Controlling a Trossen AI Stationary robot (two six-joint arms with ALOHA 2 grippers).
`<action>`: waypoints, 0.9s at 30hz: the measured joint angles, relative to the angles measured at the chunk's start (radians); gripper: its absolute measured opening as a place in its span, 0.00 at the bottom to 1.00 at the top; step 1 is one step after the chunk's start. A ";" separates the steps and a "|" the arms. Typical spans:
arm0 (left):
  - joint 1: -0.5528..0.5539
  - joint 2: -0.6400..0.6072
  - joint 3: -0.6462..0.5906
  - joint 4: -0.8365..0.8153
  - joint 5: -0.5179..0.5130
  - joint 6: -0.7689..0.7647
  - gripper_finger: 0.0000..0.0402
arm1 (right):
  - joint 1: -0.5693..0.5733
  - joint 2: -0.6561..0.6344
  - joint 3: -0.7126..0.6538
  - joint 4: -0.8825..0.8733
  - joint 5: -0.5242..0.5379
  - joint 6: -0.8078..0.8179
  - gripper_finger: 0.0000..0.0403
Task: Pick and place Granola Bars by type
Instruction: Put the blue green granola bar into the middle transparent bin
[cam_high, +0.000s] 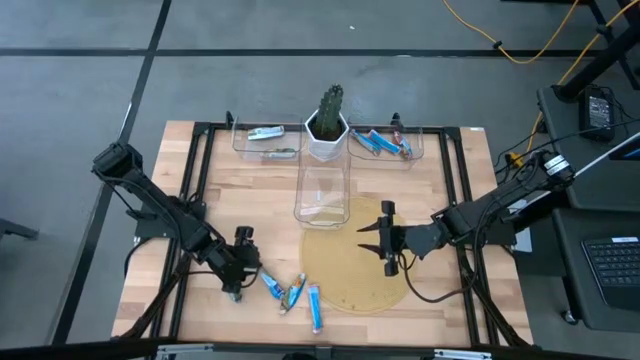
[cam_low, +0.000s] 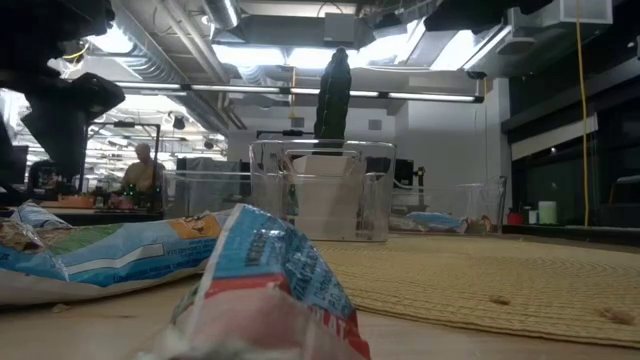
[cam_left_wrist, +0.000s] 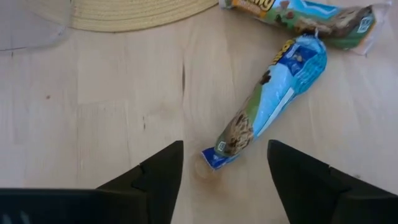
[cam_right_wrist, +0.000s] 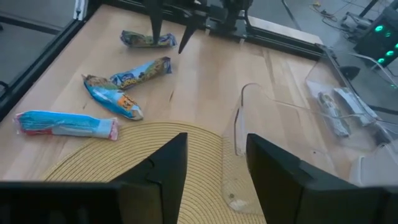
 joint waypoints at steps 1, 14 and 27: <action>0.000 0.010 0.000 0.002 0.000 0.000 0.57 | 0.000 0.000 0.000 0.000 0.001 0.000 0.42; 0.001 0.170 -0.001 0.120 0.006 0.068 0.60 | 0.000 0.000 0.000 0.000 0.002 -0.002 0.42; 0.003 0.210 -0.001 0.127 0.032 0.069 0.43 | -0.001 0.000 0.001 0.014 0.004 -0.006 0.42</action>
